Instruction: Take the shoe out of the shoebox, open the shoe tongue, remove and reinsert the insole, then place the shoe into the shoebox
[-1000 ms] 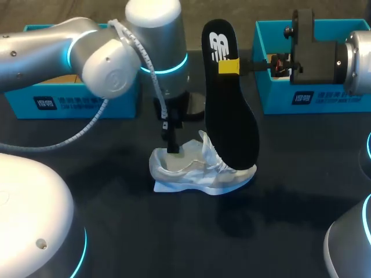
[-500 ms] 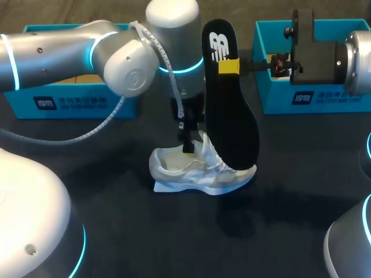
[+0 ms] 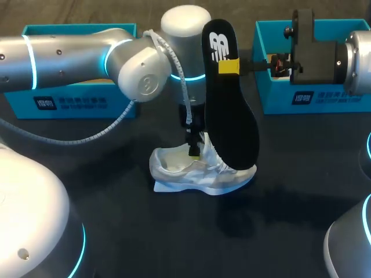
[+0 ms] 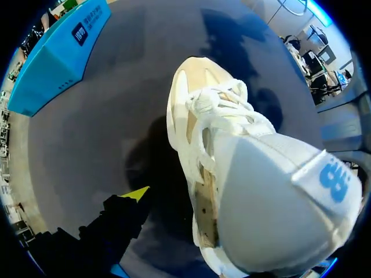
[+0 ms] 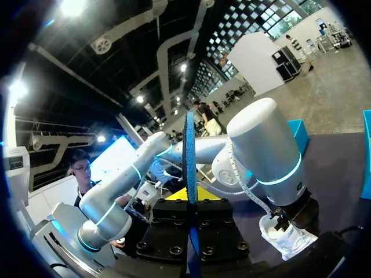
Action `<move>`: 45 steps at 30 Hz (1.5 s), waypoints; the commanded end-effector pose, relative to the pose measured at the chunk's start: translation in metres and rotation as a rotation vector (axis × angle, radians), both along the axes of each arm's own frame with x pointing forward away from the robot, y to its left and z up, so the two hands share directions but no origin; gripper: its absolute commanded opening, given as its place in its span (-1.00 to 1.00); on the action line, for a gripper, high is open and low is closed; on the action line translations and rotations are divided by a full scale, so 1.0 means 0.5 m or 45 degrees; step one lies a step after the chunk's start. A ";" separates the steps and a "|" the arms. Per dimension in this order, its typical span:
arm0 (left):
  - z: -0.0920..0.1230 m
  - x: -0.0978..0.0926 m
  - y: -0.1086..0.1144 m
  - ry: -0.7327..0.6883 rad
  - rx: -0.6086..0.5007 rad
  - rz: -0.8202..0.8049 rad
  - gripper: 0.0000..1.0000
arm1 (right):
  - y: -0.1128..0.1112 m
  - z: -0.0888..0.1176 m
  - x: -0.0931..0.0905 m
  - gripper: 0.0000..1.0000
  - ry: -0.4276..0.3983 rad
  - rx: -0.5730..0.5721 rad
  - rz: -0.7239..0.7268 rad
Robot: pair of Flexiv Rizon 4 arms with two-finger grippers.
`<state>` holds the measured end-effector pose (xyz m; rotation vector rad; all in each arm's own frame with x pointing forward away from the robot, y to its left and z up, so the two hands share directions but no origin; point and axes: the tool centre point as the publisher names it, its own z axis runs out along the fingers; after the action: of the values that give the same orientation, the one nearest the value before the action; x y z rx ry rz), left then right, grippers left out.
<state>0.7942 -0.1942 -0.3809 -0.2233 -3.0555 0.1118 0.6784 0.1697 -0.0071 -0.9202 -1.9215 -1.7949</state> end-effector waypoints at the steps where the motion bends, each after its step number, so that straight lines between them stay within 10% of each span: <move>1: -0.011 0.002 -0.007 0.013 0.008 -0.002 0.25 | 0.005 -0.002 0.000 -1.00 0.000 0.000 -0.004; 6: -0.016 -0.003 0.000 0.030 0.003 0.001 0.20 | 0.005 -0.002 0.000 -1.00 0.000 0.000 -0.004; 10: -0.007 -0.006 0.008 0.037 -0.004 -0.003 0.98 | 0.005 -0.002 0.000 -1.00 0.000 0.000 -0.004; 26: -0.004 -0.005 0.047 0.020 -0.020 0.033 0.98 | 0.005 -0.002 0.000 -1.00 0.000 0.000 -0.004; 32: -0.008 -0.008 0.051 0.026 -0.019 0.032 0.21 | 0.005 -0.002 0.000 -1.00 0.000 0.000 -0.004; 45: -0.015 -0.013 0.061 0.048 -0.012 0.027 -0.73 | 0.005 -0.002 0.000 -1.00 0.000 0.000 -0.004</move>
<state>0.7879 -0.1655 -0.3887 -0.1858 -3.0202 0.1275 0.6784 0.1697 -0.0071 -0.9202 -1.9215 -1.7949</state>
